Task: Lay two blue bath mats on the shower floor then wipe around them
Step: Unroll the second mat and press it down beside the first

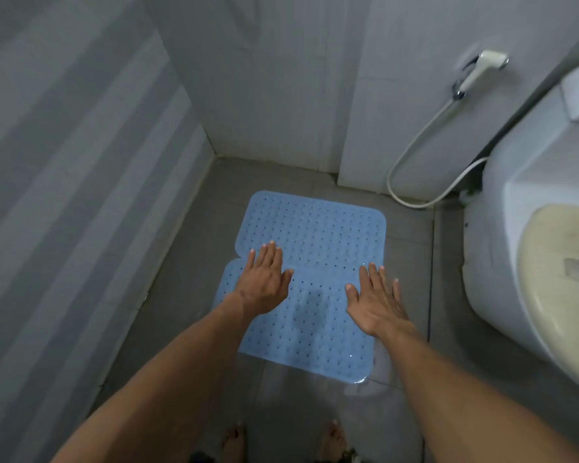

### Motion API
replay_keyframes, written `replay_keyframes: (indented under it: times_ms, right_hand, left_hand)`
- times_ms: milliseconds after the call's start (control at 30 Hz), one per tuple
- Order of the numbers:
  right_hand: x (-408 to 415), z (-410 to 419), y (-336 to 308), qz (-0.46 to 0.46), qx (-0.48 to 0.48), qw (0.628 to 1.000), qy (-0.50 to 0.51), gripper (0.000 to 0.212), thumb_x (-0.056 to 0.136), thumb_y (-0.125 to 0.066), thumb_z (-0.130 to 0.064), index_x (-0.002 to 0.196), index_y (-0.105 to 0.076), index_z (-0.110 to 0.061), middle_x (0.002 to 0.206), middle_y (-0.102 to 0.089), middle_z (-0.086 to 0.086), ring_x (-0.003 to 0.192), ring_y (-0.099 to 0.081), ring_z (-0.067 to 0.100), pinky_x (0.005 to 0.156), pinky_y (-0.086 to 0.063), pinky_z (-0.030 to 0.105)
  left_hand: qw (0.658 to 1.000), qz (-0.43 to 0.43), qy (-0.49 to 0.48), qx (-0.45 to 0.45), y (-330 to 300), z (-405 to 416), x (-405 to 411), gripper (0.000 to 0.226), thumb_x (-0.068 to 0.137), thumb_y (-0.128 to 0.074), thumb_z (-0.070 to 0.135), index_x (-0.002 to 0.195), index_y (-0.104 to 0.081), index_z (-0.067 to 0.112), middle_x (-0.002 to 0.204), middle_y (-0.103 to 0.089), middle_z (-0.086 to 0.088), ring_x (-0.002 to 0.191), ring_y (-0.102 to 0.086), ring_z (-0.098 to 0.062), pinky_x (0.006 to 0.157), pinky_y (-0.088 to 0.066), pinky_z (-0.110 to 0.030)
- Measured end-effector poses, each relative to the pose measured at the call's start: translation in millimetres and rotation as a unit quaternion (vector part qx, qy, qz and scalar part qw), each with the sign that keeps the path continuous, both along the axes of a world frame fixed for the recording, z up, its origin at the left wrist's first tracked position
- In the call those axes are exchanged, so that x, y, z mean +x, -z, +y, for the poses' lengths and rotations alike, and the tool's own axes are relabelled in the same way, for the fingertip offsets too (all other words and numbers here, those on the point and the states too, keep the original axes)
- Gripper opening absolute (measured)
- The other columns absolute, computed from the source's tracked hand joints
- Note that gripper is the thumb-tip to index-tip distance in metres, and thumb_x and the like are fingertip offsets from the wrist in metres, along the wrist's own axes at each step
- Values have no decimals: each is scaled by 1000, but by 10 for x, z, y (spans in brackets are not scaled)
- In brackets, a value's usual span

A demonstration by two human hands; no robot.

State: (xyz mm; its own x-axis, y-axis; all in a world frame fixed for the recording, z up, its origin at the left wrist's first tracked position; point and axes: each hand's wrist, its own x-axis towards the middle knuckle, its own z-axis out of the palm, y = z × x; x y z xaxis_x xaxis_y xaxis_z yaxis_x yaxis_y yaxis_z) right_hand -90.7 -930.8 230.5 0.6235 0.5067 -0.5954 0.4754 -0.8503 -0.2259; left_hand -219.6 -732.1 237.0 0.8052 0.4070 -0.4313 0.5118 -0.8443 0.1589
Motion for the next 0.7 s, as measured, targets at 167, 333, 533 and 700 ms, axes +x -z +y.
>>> replay_keyframes:
  times_ms: [167, 333, 533, 700]
  right_hand:
    - [213, 39, -1013, -38, 32, 999, -13, 65, 103, -13, -48, 159, -2, -16, 166, 11, 2, 151, 16, 18, 122, 11, 44]
    - [161, 272, -1778, -63, 62, 995, -42, 64, 104, -14, -48, 159, -8, -16, 166, 8, 4, 152, 13, 20, 122, 9, 44]
    - [-40, 768, -2551, -105, 123, 984, -73, 62, 104, -18, -46, 158, -12, -15, 167, 4, 4, 153, 10, 20, 122, 8, 42]
    - [-291, 1245, -3075, -126, 169, 972, -104, 62, 104, -19, -45, 158, -13, -15, 167, 1, 5, 153, 6, 20, 123, 6, 44]
  left_hand:
    - [999, -34, -35, -2, -1009, -40, 54, 66, 103, -12, 45, 154, -2, 4, 162, 7, -12, 149, 9, -24, 120, 9, -42]
    - [996, -59, -61, 32, -1747, 25, -188, 67, 102, -11, 45, 154, -1, 4, 162, 6, -13, 149, 8, -24, 121, 7, -43]
    - [987, -89, -97, 92, -2463, 421, -661, 65, 103, -15, 42, 154, -2, 3, 162, 6, -13, 149, 8, -24, 121, 7, -42]
    - [974, -113, -137, 138, -3014, 862, -1139, 65, 103, -17, 42, 154, -3, 3, 162, 5, -14, 149, 7, -25, 121, 8, -42]
